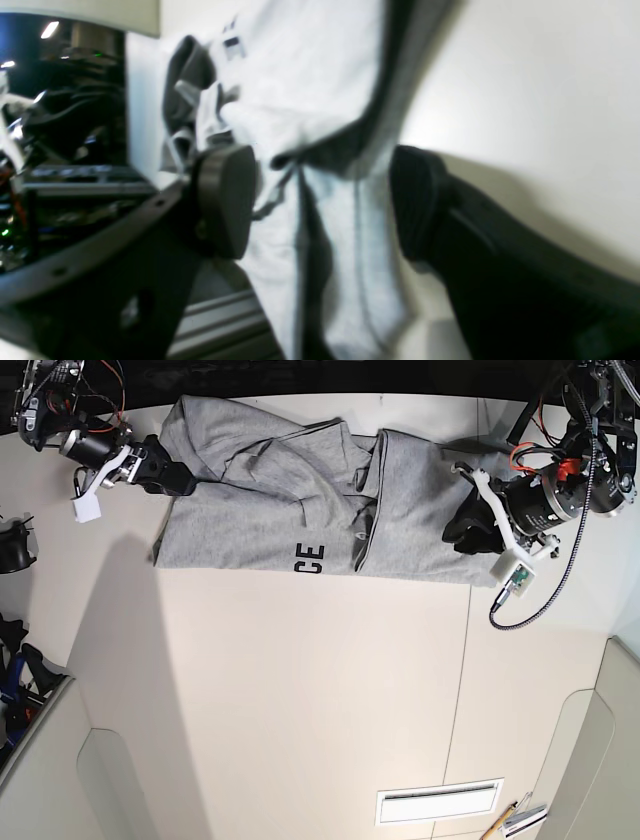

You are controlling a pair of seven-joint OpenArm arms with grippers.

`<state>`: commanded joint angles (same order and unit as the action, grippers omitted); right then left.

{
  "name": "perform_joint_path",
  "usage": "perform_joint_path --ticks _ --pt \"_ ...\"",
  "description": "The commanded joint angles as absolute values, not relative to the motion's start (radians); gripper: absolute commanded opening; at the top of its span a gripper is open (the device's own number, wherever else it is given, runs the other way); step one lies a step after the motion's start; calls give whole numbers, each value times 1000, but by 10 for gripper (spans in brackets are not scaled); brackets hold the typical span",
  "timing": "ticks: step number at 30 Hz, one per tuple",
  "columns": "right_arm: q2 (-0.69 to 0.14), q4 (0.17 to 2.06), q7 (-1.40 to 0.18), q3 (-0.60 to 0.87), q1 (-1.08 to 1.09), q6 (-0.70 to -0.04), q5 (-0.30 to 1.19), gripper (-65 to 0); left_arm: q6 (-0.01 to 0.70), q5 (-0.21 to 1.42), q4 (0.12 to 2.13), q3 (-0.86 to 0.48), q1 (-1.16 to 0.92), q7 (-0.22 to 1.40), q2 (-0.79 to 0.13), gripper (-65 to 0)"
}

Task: Fold the T-shirt properly
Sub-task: 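Grasp the collar end of the strip with the right gripper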

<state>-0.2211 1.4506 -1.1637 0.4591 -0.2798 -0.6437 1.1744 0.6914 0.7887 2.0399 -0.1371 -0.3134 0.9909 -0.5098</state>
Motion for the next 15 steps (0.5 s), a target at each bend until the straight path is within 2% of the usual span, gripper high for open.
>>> perform_joint_path --ticks 9,15 --pt "-142 1451 -1159 441 -272 -644 1162 -228 692 791 2040 -137 -313 991 -510 -489" --pt "-135 1451 -1133 370 -232 -643 1099 -228 691 796 2040 -137 -313 992 -510 -489"
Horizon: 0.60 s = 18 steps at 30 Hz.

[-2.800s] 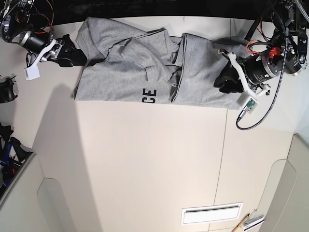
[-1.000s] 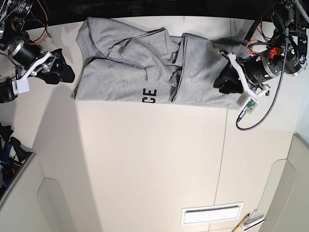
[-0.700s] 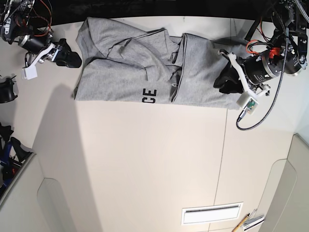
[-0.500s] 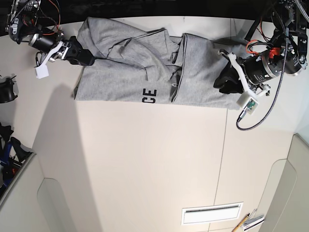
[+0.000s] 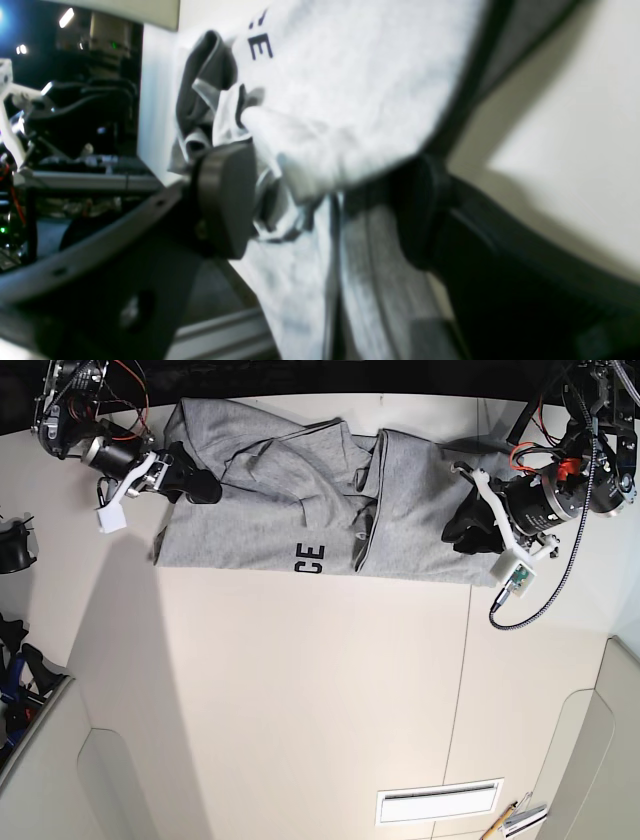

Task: Fold the T-shirt properly
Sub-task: 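Grasp the collar end of the strip with the right gripper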

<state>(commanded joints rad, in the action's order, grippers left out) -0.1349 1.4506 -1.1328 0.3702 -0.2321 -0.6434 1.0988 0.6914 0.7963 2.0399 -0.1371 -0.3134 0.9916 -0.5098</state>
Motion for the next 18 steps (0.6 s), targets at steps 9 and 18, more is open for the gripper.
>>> perform_joint_path --ticks 9,18 --pt "-135 1451 -1130 273 -199 -635 1043 -228 692 795 2040 -137 -313 1003 -510 -489" --pt "-134 1451 -1102 210 -192 -632 994 -493 668 796 2040 -137 -313 1006 -510 -489"
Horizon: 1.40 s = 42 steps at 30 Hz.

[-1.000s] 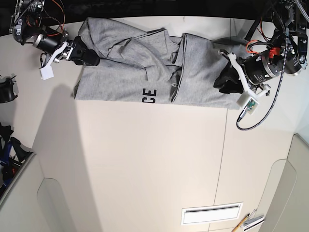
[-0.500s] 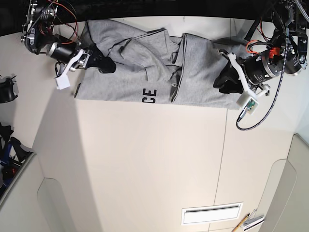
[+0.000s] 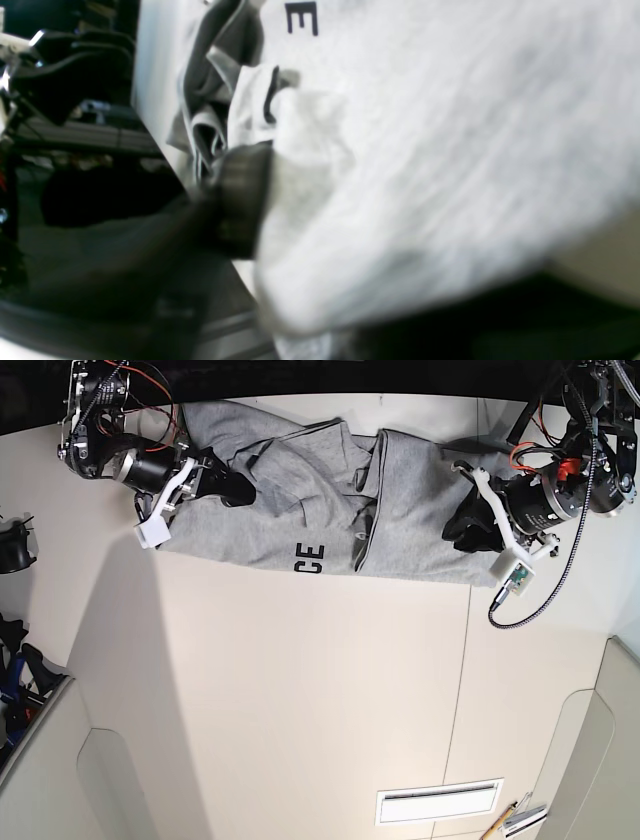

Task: Fold the T-shirt properly
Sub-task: 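Grasp the collar end of the strip with the right gripper, then lift the collar end with the right gripper and fold it over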

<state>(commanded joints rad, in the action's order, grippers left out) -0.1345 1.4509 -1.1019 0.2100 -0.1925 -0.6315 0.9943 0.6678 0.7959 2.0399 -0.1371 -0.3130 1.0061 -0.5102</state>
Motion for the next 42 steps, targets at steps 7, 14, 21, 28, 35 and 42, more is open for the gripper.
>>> perform_joint_path --ticks 7,14,21,28,35,42 --pt "-135 1451 -1073 192 -170 -632 934 -650 665 797 2040 -139 -304 1006 -510 -490" --pt "-196 1462 -1085 195 -116 -632 920 -650 667 869 2042 -240 -269 1015 -510 -490" --pt "-377 1462 -1085 221 -83 -632 920 -650 678 902 2040 -343 -274 1088 -510 -490" --pt "-537 1463 -1100 258 20 -624 921 -650 698 978 1958 -339 -352 1082 -441 -489" --pt "-550 1523 -1139 258 130 -624 957 -650 698 999 1803 -229 -361 1093 -301 -489" --pt "-426 1735 -1164 253 123 -624 957 -650 691 822 1737 -65 -328 986 -220 -489"
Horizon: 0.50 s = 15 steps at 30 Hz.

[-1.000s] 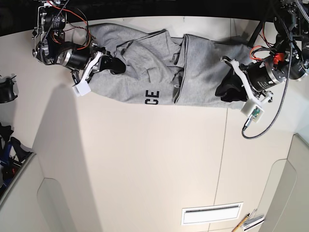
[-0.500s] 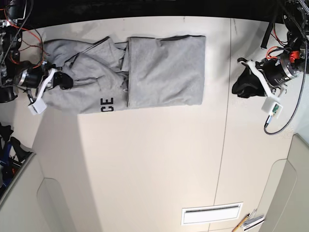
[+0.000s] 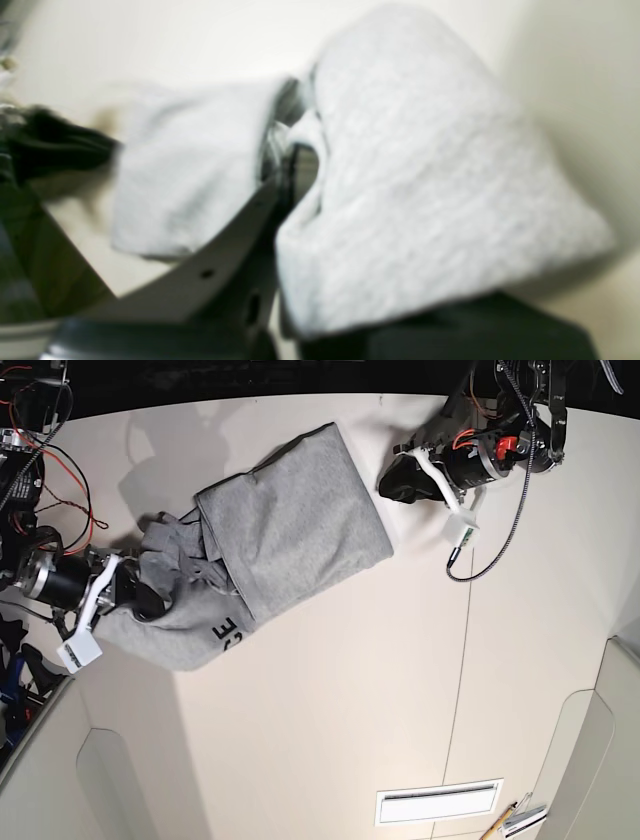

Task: Fold the T-shirt properly
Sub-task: 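Lift the collar end with the right gripper and fold it over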

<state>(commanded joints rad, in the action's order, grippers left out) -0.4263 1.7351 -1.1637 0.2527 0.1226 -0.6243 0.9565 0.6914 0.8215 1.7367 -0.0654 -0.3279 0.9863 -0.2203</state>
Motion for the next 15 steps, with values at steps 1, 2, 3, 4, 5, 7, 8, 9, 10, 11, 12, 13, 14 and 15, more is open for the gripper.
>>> perform_joint_path --ticks 1,2,3,4,5,7,8,9,10,11,12,13,14,15 --pt "-413 1759 -1164 252 117 -624 957 -650 691 814 1737 -49 -324 986 -211 -489" --pt "-400 1779 -1163 249 110 -624 955 -650 691 802 1736 -31 -321 986 -205 -489" --pt "-386 1799 -1163 238 104 -624 947 -650 691 784 1735 -17 -318 986 -199 -489" --pt "-373 1814 -1162 220 102 -624 937 -650 691 771 1735 -6 -318 983 -196 -489" --pt "-360 1818 -1157 196 102 -624 925 -650 691 768 1735 5 -318 982 -197 -489" --pt "-336 1818 -1148 125 102 -624 892 -650 691 769 1735 14 -318 975 -196 -489" --pt "-324 1818 -1144 84 102 -624 869 -650 691 770 1735 14 -316 968 -196 -489" --pt "-315 1817 -1136 38 102 -624 844 -650 689 770 1735 14 -315 968 -196 -489" --pt "-311 1816 -1125 -12 102 -624 814 -650 681 769 1735 14 -313 968 -196 -489" --pt "-310 1816 -1119 -61 102 -624 788 -650 672 769 1735 14 -313 965 -196 -489" --pt "-310 1816 -1118 -109 102 -623 764 -650 672 769 1735 14 -313 965 -196 -489" --pt "-310 1816 -1119 -156 102 -611 736 -650 673 769 1735 14 -313 965 -196 -489" --pt "-310 1816 -1119 -203 102 -606 709 -650 673 769 1735 14 -313 965 -196 -489" --pt "-310 1816 -1118 -250 102 -601 683 -564 673 769 1735 14 -313 965 -196 -489"
